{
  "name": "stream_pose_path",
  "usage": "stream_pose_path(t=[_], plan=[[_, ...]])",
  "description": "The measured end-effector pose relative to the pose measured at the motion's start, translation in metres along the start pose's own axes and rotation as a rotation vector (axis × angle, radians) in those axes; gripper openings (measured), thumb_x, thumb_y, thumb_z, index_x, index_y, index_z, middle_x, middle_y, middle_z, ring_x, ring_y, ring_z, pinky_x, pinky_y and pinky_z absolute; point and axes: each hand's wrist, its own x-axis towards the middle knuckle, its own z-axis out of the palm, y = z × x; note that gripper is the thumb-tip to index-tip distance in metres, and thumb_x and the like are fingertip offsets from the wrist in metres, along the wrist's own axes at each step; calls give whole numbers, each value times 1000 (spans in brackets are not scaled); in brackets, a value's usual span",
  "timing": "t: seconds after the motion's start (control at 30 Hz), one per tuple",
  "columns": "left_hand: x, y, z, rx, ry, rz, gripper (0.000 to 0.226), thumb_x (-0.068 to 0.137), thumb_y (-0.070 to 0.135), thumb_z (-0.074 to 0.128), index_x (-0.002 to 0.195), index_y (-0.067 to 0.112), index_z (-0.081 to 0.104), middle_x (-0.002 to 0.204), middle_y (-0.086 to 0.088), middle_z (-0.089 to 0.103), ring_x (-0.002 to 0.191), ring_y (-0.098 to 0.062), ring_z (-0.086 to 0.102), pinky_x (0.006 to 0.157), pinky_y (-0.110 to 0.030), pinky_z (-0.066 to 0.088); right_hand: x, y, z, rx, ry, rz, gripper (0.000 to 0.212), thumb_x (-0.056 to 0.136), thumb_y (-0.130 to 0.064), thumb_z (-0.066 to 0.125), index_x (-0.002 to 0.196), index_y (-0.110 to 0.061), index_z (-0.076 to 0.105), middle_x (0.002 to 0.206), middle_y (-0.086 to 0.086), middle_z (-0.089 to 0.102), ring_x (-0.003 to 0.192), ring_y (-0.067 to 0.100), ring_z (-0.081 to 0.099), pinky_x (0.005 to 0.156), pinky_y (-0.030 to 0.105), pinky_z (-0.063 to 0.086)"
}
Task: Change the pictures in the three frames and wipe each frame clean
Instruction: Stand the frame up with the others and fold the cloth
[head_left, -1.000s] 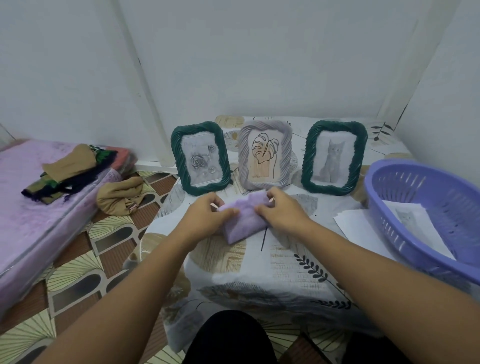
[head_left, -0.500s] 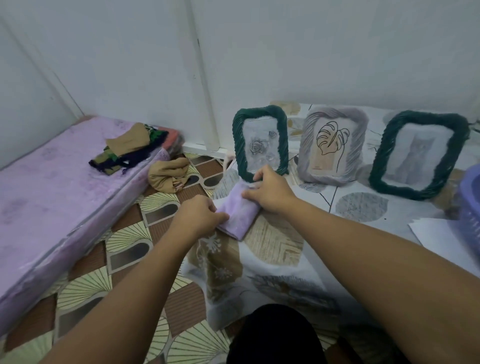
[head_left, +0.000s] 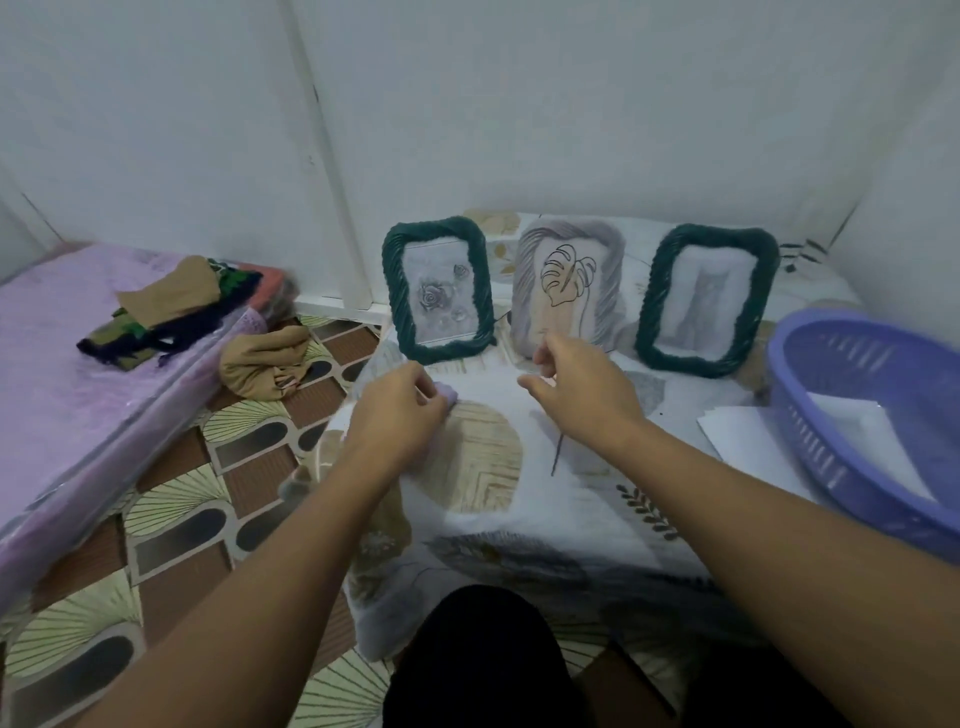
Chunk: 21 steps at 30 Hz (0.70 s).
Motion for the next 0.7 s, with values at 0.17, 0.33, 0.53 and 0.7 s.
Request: stream_pose_path(t=[0.17,0.33,0.53,0.7], plan=[[-15,77,54,-110,-192,85,9,91,30,68,87,22,69,84,6,69,86,-17,65,70,-29,45,-40,58,-87,-287,217,65,27,95,-44,62,106,-20,55,106,4,60,96,28,57,78,44,51],[-40,158,103,-298,-442,57,17,93,28,70,87,13,73,89,-4,75,85,-21,70,82,-39,60,-81,123,-136,-359,99,326,49,95,-44,63,128,-10,48,126,16,54,115,37,52,83,44,46],[-65,222,136,-516,-713,-256,30,97,14,68,120,-4,59,99,-20,72,61,-21,65,47,-23,53,-110,157,-143,-130,-52,488,52,98,-65,46,113,-17,58,101,3,64,94,26,60,72,39,46],[-63,237,152,-625,-727,-358,48,96,9,69,135,2,43,115,-28,68,76,-32,68,59,-36,63,-110,160,-139,-99,-41,450,59,100,-63,42,81,-10,61,78,3,63,78,23,59,65,36,44]])
